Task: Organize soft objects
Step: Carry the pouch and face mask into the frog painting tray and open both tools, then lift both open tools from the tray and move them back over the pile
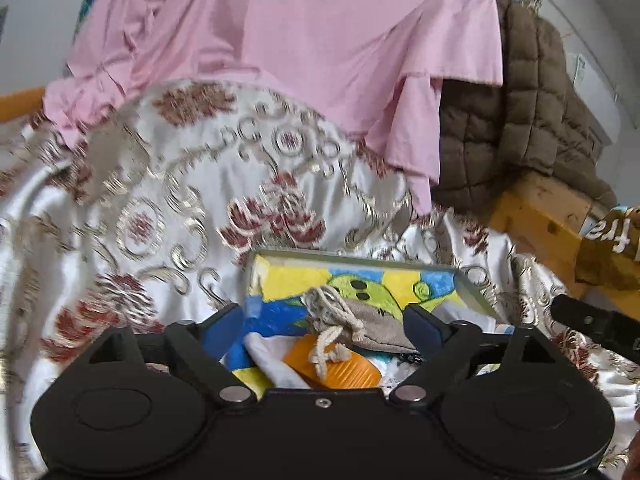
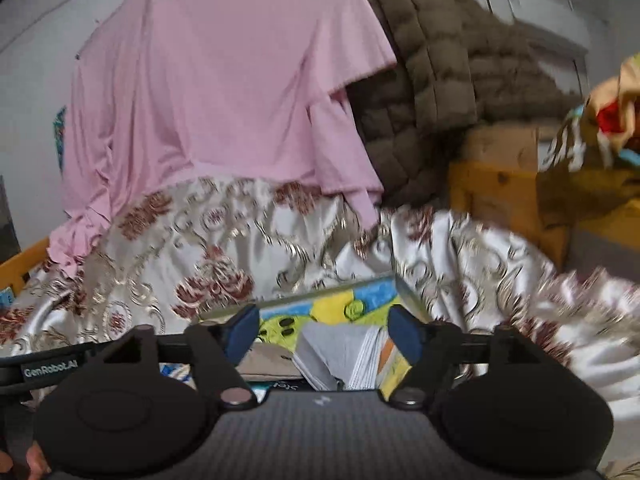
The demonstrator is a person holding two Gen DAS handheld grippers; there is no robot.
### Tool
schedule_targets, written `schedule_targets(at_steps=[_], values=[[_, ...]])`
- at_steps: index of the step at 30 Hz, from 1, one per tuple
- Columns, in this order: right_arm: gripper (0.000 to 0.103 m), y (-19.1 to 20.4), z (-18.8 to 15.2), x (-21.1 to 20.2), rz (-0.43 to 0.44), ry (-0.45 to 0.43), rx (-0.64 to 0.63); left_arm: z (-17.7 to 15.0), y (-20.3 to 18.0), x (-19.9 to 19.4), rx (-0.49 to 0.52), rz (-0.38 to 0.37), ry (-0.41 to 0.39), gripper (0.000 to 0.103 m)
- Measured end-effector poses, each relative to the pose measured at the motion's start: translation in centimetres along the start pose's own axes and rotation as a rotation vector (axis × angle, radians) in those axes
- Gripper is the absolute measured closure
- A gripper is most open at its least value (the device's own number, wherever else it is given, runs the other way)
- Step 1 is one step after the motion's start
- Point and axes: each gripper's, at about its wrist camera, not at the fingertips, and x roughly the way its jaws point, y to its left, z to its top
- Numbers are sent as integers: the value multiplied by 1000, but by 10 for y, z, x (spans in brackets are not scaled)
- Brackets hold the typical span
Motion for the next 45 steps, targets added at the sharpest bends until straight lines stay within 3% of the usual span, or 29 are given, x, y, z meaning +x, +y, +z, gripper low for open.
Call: schedule_targets(at_steps=[10,23,35,45], values=[[10,16,-3,-91,27,-76,-28,-11,13,-104,6,5,-88,8],[0,17,-37,-200,81,-176,-54,-63,9,-203,8,26,-147,1],[0,8,-62,-252,69,-160,-7,-105,-13,-262,88,-6,-196,1],[0,10,-82,-279,39,-118,5,-139,-7,-294,86,0,-152,1]])
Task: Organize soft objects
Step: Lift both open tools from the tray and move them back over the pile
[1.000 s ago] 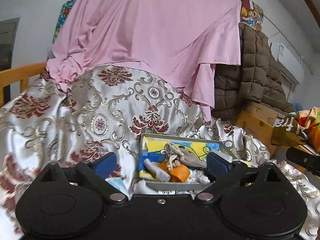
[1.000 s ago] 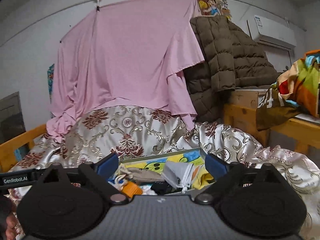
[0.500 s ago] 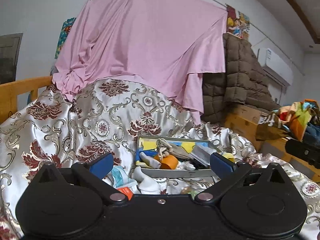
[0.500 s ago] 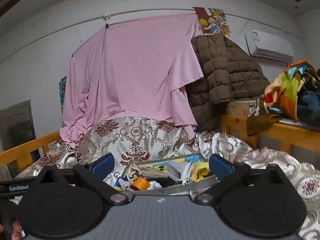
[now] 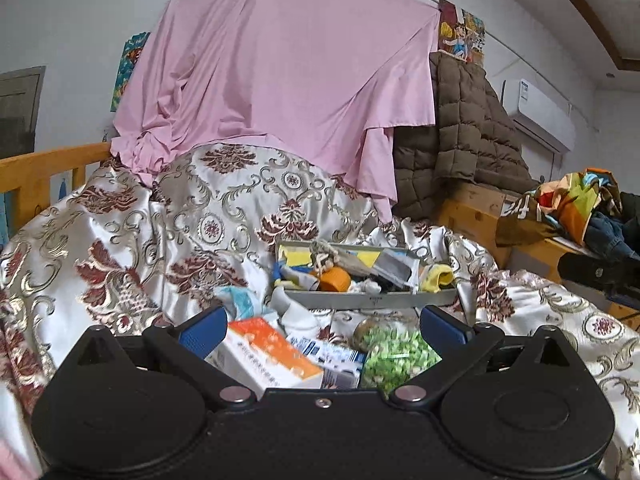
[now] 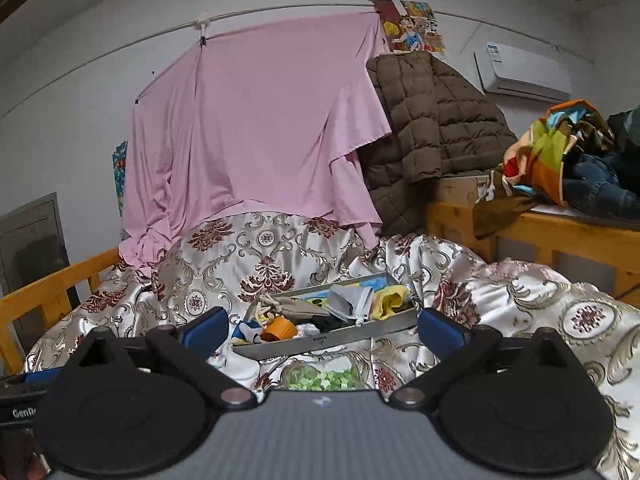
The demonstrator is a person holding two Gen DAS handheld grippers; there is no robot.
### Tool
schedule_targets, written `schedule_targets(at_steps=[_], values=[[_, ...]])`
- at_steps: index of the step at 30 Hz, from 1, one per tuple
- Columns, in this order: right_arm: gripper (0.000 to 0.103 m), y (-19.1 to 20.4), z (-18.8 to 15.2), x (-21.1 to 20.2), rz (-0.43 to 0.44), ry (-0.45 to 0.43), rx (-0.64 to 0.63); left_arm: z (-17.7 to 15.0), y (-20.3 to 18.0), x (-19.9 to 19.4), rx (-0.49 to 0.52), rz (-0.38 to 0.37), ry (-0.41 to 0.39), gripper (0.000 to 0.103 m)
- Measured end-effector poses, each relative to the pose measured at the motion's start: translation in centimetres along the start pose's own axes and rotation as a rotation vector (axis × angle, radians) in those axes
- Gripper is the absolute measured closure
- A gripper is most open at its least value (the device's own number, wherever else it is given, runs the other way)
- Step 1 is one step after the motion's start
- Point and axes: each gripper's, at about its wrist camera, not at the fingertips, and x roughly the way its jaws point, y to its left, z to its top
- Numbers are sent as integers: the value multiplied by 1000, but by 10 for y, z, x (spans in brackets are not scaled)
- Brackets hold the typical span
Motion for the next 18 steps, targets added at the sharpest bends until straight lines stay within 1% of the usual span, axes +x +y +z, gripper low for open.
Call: schedule_targets(at_steps=[5,13,18], values=[[0,-1,-8,-11,-14,24,9,-3,3,-11,-9,2,2,1],[0,2,-18,-22,-28,73,6,-10,6,-23,-21,17,31,1],[0,5,-25,-24,-41,123,5,-16,9,-26,-33,43,81,1]])
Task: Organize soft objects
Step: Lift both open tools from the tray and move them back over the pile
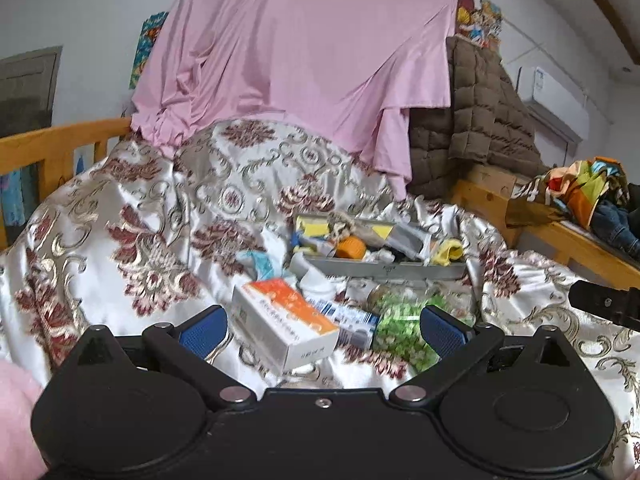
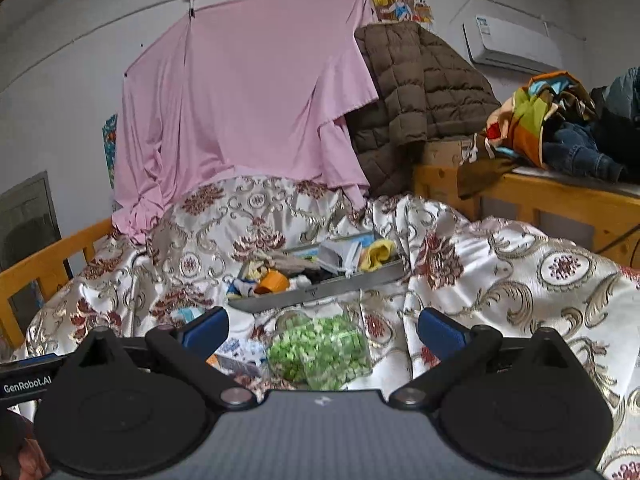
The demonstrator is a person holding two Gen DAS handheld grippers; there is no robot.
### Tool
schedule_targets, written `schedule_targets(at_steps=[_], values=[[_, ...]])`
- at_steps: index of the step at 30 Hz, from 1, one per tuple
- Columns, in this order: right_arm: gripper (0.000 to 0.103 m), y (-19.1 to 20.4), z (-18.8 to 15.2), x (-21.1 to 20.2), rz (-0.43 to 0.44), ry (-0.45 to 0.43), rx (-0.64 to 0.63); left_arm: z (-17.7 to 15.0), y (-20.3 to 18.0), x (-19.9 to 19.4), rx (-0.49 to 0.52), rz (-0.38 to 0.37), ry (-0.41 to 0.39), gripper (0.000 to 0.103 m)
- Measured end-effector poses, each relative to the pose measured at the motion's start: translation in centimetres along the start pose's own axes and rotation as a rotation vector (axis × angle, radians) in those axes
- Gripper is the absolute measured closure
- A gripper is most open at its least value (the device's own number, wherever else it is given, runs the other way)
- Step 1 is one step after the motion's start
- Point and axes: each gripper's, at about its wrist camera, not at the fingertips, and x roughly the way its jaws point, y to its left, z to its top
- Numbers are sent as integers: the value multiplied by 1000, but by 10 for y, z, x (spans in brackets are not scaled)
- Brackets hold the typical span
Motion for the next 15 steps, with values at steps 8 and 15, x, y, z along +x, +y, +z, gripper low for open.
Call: schedule_targets(at_steps=[8,15], values=[[0,4,-13,8,-34,108,-8,-8,-3,3,37,40,63,1],[0,9,-22,18,-42,189,-32,-11,-2,12,37,83,136,1]])
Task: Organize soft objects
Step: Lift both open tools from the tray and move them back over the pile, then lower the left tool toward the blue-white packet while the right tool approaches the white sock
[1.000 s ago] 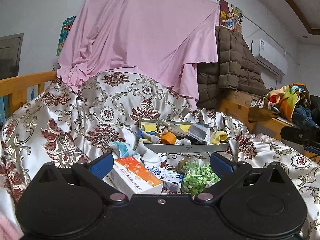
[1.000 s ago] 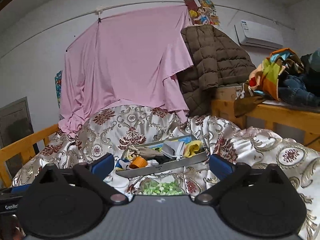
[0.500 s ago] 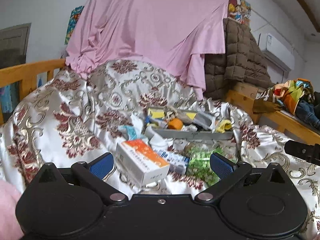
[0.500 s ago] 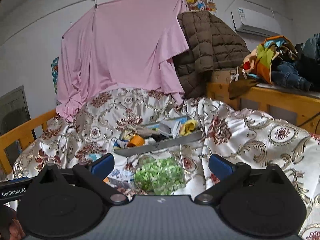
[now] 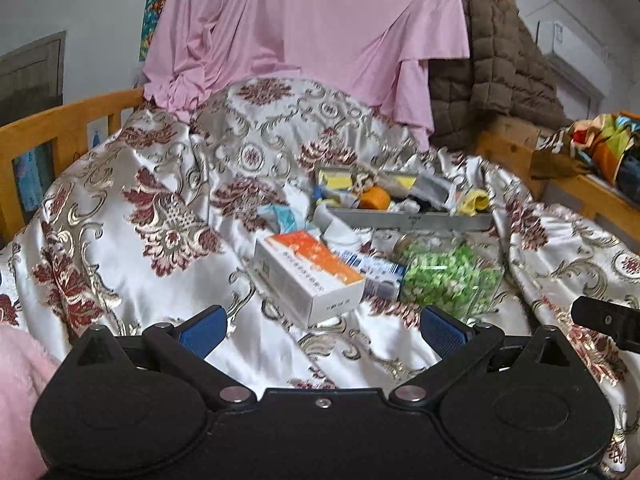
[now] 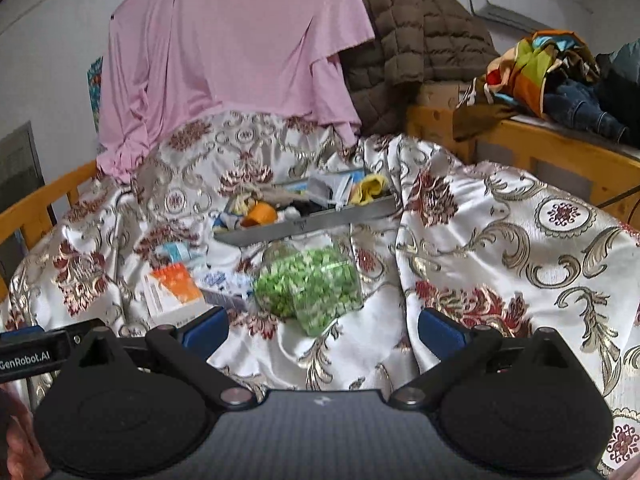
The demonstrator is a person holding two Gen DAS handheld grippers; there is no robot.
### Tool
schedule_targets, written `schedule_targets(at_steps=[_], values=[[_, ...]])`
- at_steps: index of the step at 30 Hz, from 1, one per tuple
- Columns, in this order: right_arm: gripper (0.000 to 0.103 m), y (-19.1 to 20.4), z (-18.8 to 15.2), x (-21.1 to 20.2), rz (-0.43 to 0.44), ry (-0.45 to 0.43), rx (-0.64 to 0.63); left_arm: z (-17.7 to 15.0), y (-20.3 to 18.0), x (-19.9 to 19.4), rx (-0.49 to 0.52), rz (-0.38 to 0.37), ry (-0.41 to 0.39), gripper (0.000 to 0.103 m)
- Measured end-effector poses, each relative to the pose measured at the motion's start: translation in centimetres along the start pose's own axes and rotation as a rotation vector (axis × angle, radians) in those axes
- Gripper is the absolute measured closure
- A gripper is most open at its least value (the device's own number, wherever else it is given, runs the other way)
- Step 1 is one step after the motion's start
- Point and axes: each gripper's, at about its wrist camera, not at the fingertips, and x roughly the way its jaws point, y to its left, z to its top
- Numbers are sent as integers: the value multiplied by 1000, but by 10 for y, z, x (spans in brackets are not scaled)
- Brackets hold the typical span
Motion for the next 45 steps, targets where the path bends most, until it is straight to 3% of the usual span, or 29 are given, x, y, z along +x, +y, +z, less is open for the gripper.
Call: schedule_targets(at_steps=[6,10,18,33,38,45], values=[[0,8,-3,8,18,59,-41,-1,-3,5,16,29,41,1],[0,16,-7,16,35,106,-74,0,-6,13,18,96,102,1],[0,30,-9,28,95,159,-116,2,-3,21,-1,125,144,1],[0,37,22,59,161,154,-155,17,20,51,-129,156,201,1],[0,45,33,73,179,131,-246,36,30,61,-148,179,123,1],[0,57,49,92,196,83,-319,64,35,81,-94,231,68,1]])
